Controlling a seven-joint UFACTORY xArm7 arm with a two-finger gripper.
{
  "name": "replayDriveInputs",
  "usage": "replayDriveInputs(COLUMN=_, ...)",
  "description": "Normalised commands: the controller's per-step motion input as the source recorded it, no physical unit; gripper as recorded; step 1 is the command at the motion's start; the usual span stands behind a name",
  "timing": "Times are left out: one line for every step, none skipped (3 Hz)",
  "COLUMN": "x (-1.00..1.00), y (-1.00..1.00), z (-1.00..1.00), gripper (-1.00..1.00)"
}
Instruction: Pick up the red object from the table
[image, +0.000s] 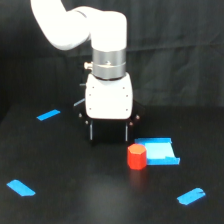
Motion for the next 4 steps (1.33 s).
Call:
replayDriveInputs(x=0.81, y=-0.57, z=0.14, gripper=0.99)
replayDriveInputs(x=0.67, y=-0.97, z=-0.23, gripper=1.0)
replayDriveInputs(x=-0.1, y=-0.85, z=-0.65, gripper=0.36)
replayDriveInputs(x=-0.05, y=-0.21, z=-0.07, gripper=-0.52)
